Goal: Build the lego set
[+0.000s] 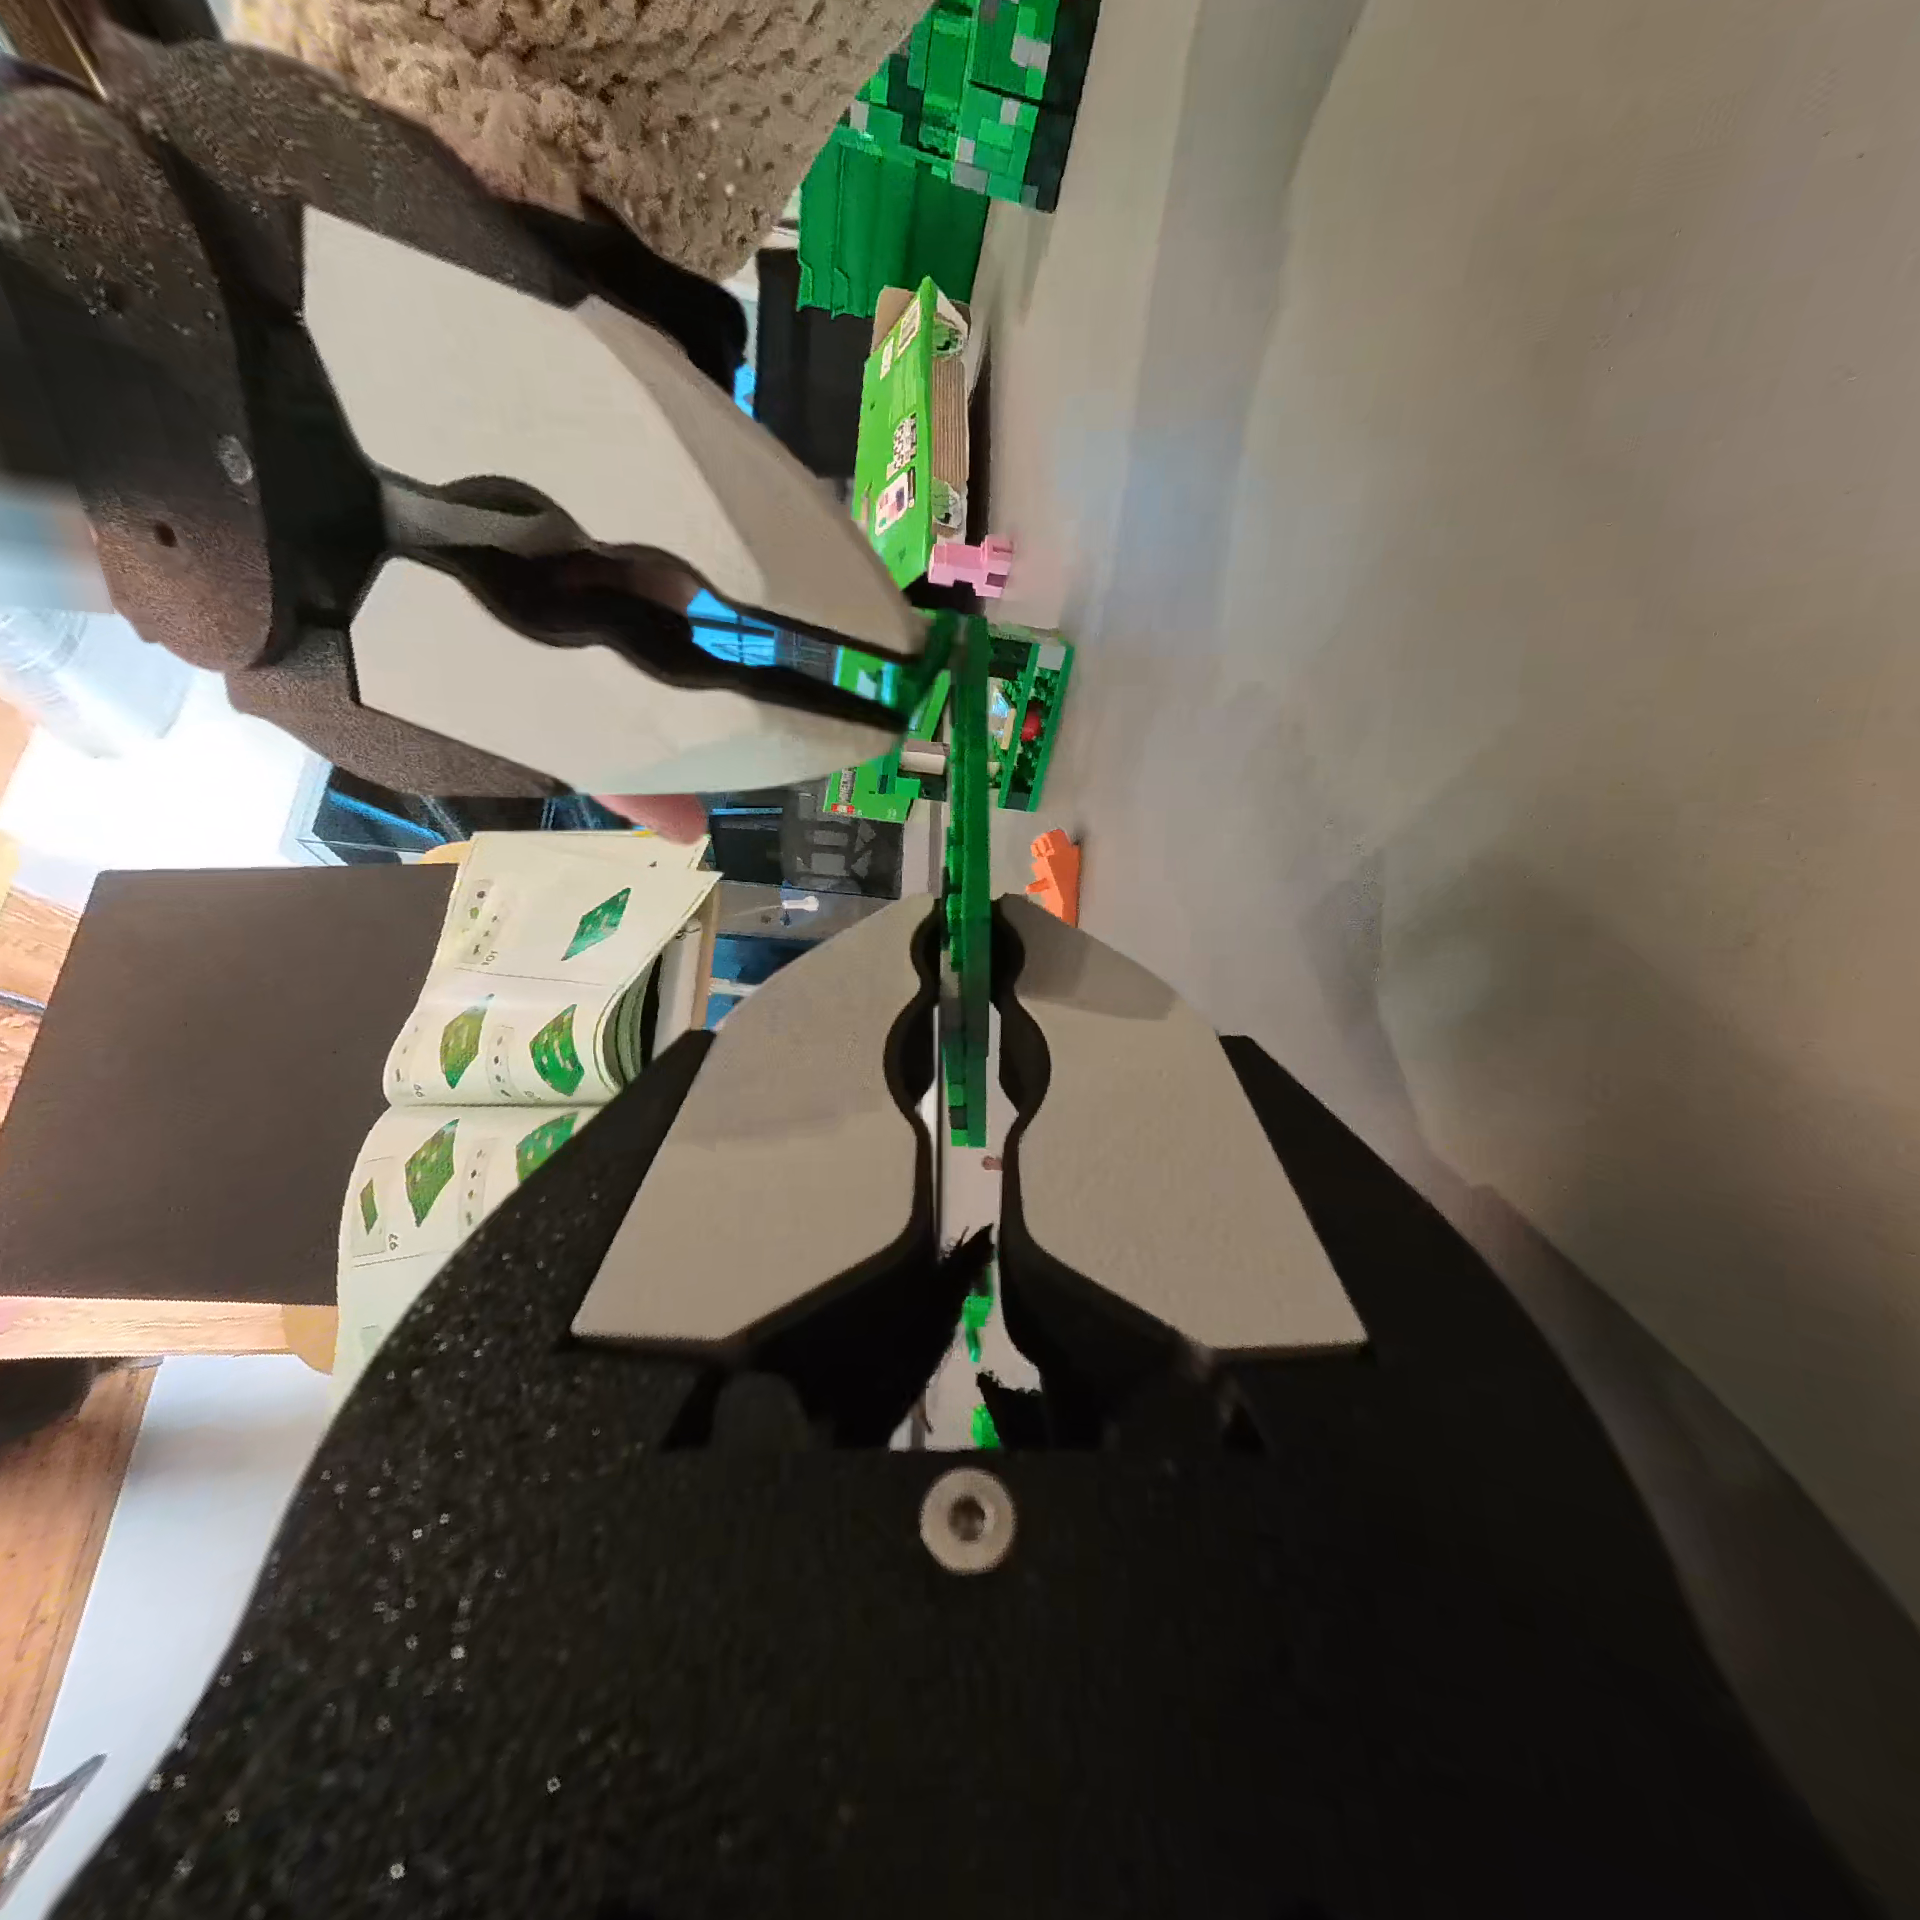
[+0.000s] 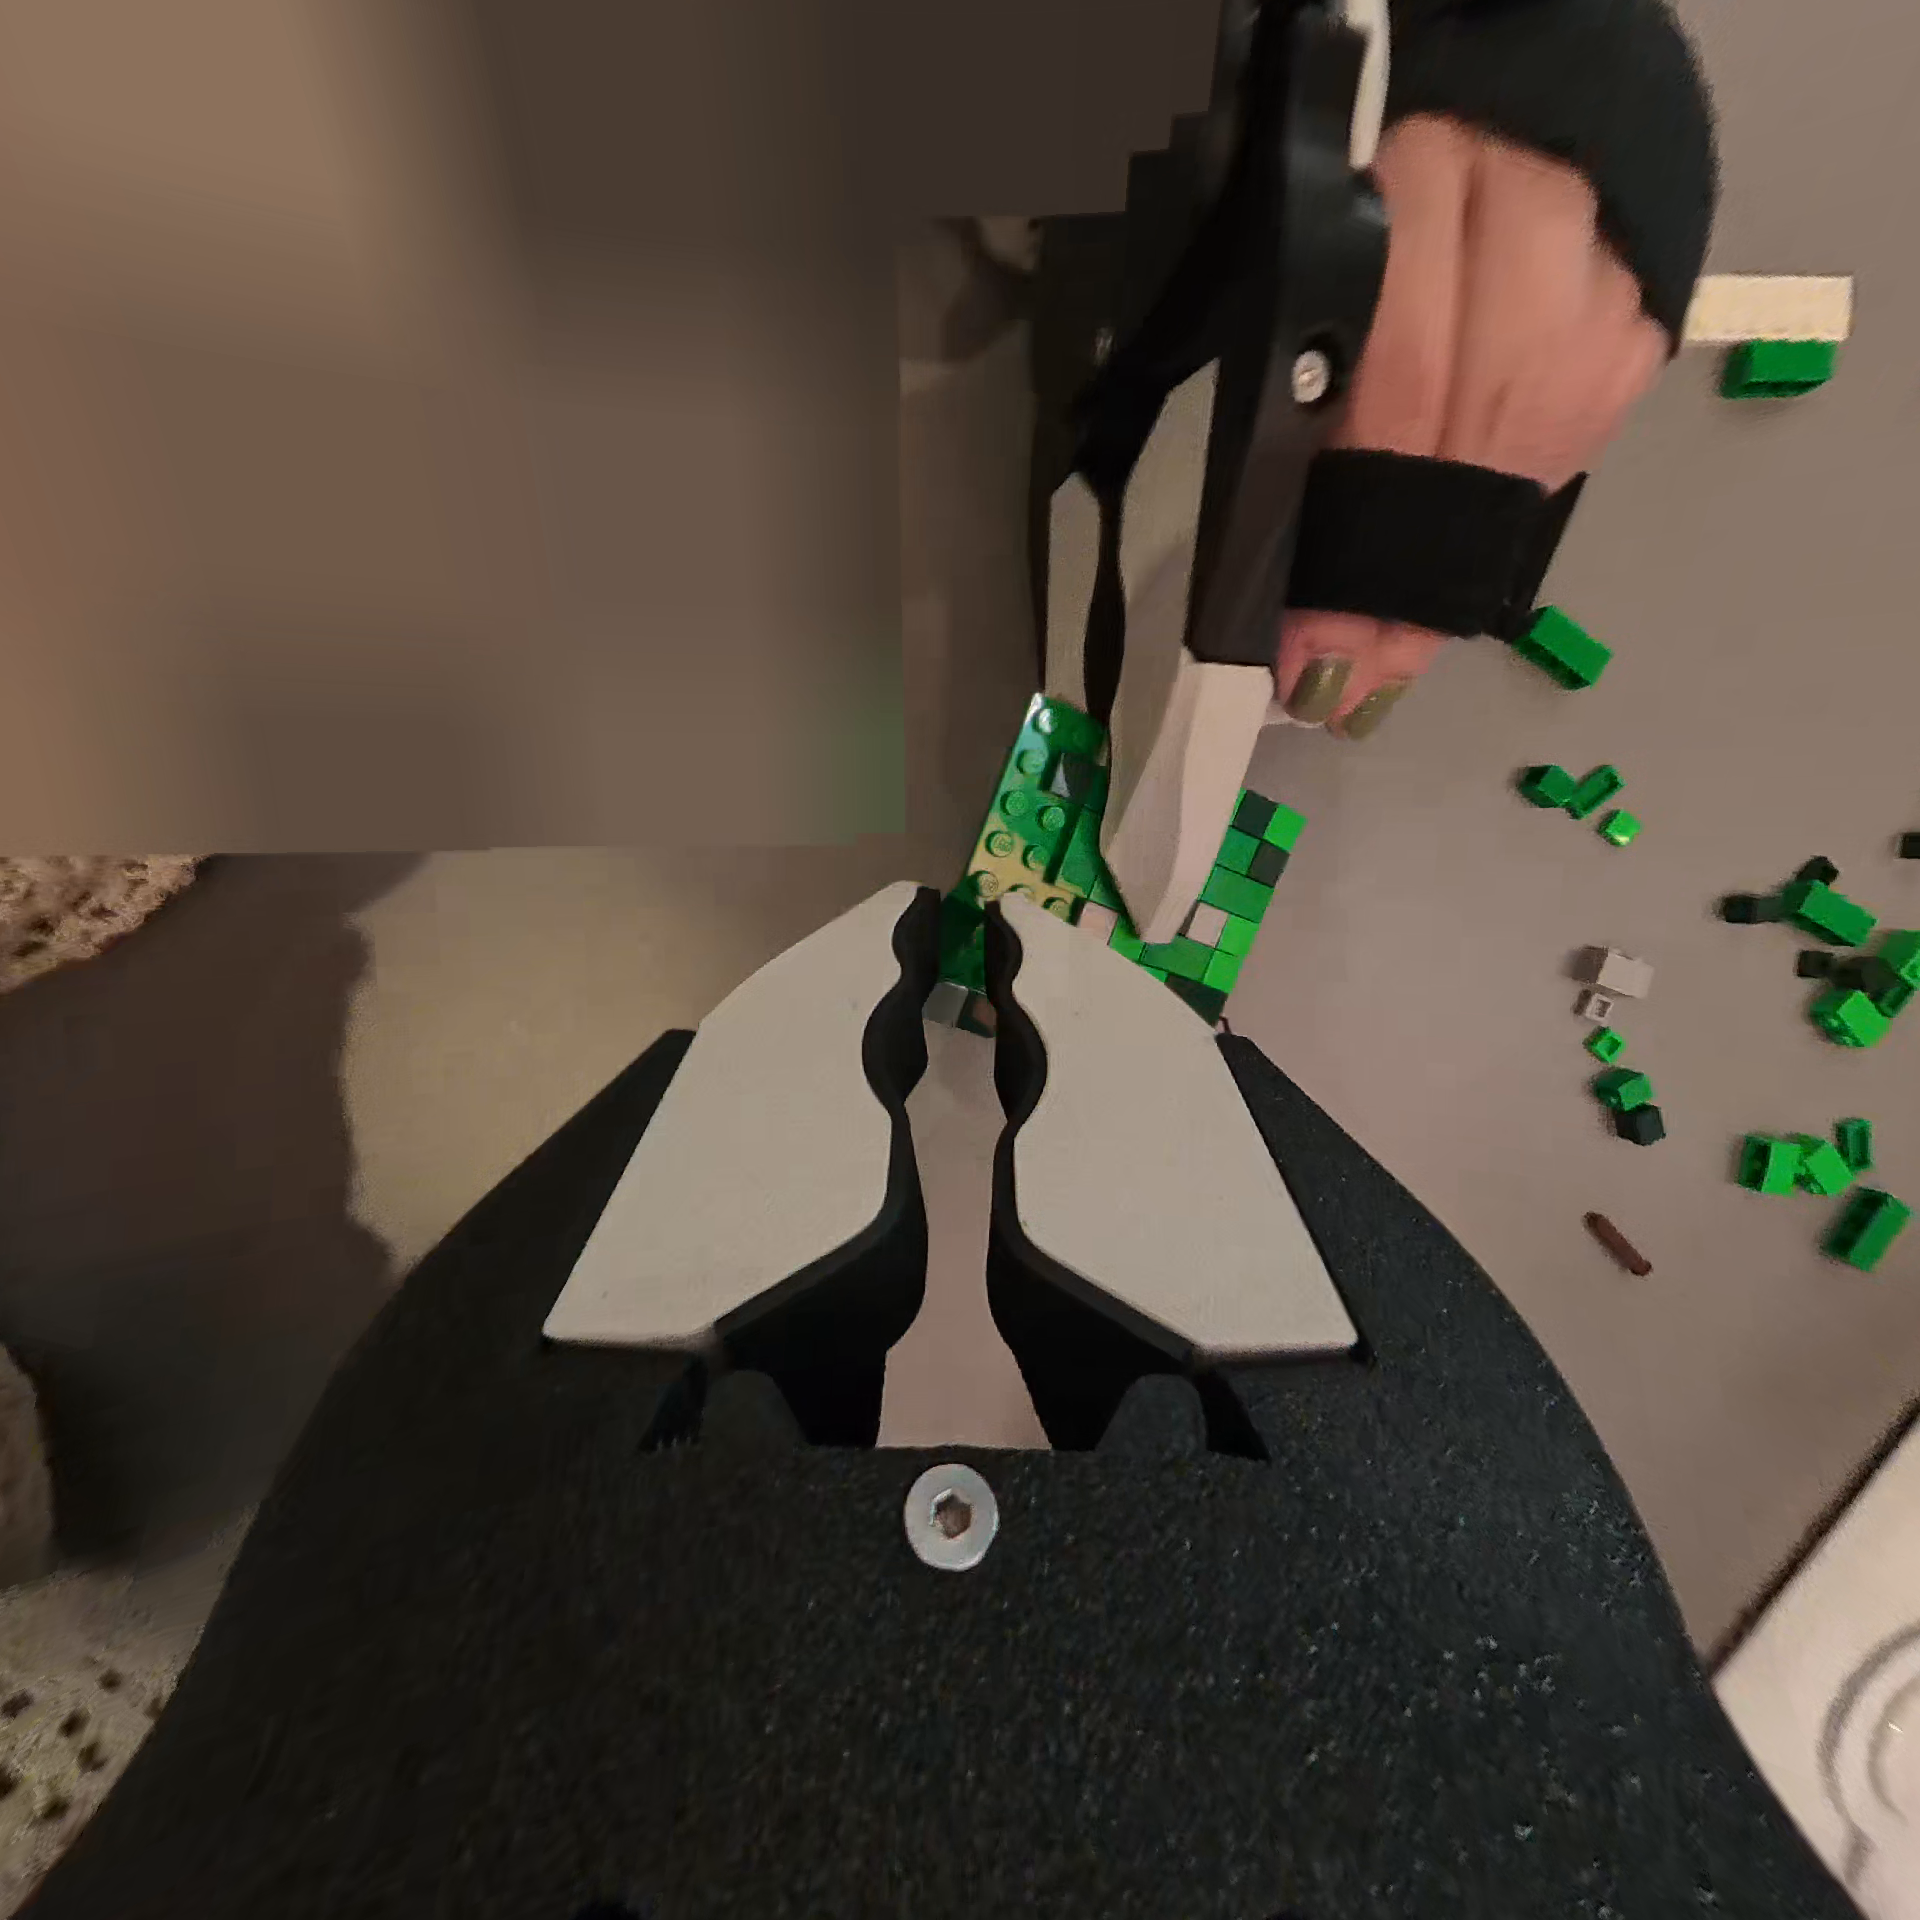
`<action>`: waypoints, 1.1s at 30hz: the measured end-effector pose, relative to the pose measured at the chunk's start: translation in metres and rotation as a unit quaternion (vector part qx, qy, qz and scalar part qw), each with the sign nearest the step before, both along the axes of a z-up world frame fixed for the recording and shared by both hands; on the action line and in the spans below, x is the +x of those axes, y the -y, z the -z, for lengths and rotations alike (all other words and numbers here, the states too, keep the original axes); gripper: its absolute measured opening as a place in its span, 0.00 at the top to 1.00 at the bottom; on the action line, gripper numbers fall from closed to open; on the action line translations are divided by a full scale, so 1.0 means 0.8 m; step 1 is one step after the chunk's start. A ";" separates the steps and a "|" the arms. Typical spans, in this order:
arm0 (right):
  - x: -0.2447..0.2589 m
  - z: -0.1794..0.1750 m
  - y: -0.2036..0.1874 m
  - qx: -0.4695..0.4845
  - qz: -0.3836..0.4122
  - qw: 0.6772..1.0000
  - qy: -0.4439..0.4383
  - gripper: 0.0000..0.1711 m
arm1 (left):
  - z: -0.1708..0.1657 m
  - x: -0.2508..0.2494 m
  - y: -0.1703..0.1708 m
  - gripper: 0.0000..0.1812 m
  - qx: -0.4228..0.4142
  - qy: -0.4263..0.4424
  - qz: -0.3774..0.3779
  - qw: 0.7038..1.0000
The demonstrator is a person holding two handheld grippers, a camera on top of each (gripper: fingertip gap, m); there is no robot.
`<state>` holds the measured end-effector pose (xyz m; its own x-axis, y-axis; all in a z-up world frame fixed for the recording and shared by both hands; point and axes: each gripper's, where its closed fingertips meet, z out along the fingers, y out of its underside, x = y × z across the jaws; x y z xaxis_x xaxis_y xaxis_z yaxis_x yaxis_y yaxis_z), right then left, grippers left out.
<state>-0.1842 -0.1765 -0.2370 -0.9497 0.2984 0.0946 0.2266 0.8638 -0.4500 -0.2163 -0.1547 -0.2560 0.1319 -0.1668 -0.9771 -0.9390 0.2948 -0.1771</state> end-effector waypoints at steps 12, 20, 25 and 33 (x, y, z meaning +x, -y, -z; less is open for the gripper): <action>-0.002 0.014 -0.002 0.078 -0.027 0.997 -0.004 0.95 | 0.004 0.002 0.003 0.97 0.000 -0.019 0.000 1.000; -0.005 0.011 -0.004 0.086 -0.025 0.996 -0.025 0.91 | 0.002 0.002 0.005 0.97 -0.002 -0.010 0.004 1.000; -0.005 -0.001 -0.010 0.083 0.003 0.994 -0.076 0.89 | -0.001 -0.001 0.005 0.97 -0.004 0.005 0.000 1.000; -0.024 -0.036 -0.018 0.077 0.122 0.936 -0.320 0.82 | -0.004 -0.011 0.001 0.97 -0.013 0.034 -0.022 0.999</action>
